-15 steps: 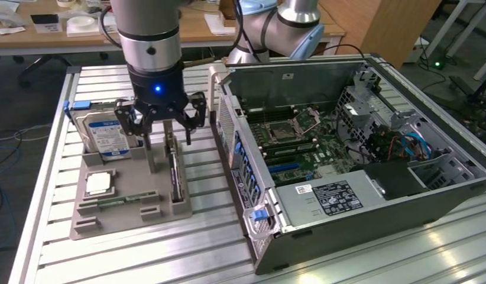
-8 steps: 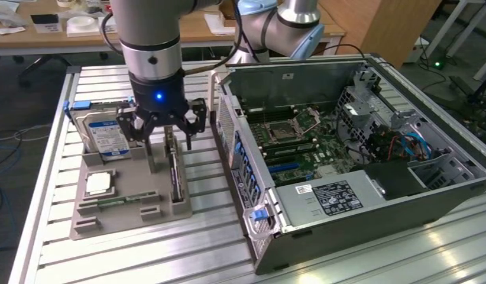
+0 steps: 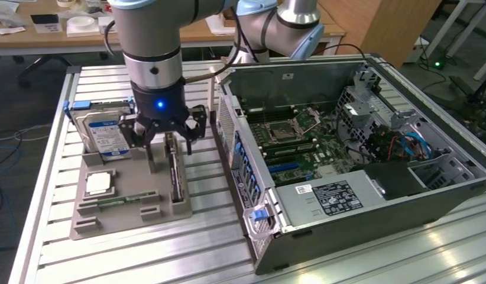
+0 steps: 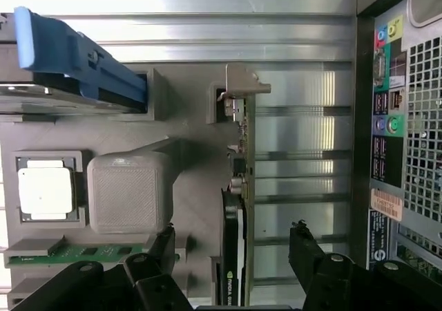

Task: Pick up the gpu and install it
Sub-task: 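Pick up the gpu and move the gpu toward the slot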

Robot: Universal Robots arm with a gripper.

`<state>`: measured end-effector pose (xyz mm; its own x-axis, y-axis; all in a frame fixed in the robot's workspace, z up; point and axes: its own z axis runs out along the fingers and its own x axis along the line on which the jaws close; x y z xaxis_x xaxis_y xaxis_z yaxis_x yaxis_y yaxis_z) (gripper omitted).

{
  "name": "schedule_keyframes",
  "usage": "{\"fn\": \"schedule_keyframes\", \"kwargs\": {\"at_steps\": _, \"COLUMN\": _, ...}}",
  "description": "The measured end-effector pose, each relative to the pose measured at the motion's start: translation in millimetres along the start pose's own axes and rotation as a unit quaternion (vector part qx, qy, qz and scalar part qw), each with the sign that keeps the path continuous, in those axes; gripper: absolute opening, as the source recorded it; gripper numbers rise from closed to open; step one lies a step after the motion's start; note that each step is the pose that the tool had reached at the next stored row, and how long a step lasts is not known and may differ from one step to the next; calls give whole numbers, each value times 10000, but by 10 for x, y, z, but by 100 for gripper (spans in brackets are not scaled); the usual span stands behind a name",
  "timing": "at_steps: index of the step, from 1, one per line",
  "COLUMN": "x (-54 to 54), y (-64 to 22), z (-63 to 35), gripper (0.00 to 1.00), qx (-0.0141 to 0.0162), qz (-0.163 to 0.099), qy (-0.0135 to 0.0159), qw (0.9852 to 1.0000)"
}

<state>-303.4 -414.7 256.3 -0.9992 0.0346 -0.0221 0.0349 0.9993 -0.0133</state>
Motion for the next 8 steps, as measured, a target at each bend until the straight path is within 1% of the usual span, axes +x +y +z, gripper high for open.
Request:
{"fn": "schedule_keyframes", "kwargs": {"at_steps": 3, "x": 1, "y": -3, "z": 53, "gripper": 76, "qx": 0, "qz": 0, "qy": 0, "qw": 10000}}
{"fn": "schedule_keyframes", "kwargs": {"at_steps": 8, "x": 0, "y": -62, "z": 147, "gripper": 76, "qx": -1, "qz": 0, "qy": -1, "qw": 10000}}
